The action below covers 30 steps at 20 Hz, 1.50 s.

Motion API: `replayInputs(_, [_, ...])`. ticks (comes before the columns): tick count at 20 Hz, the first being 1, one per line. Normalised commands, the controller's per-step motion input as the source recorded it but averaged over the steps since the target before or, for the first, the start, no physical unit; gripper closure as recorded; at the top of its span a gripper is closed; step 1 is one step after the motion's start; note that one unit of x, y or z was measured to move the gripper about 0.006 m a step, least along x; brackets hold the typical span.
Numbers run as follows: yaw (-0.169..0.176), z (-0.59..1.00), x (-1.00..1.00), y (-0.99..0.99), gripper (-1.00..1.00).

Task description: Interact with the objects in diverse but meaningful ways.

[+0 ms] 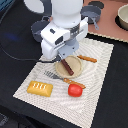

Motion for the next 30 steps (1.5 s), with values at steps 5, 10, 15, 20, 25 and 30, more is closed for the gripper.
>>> replayInputs(5, [-0.069,-0.21,0.22,-0.05,-1.0])
replayInputs(10, [-0.049,-0.17,0.21,-0.01,-1.0])
replayInputs(15, [-0.039,-0.19,0.18,-0.02,-1.0])
replayInputs(20, [-0.028,-0.22,0.17,-0.07,1.0])
replayInputs(25, [-0.019,-0.25,0.14,-0.09,1.0])
replayInputs(30, [-0.015,-0.24,0.14,-0.04,1.0])
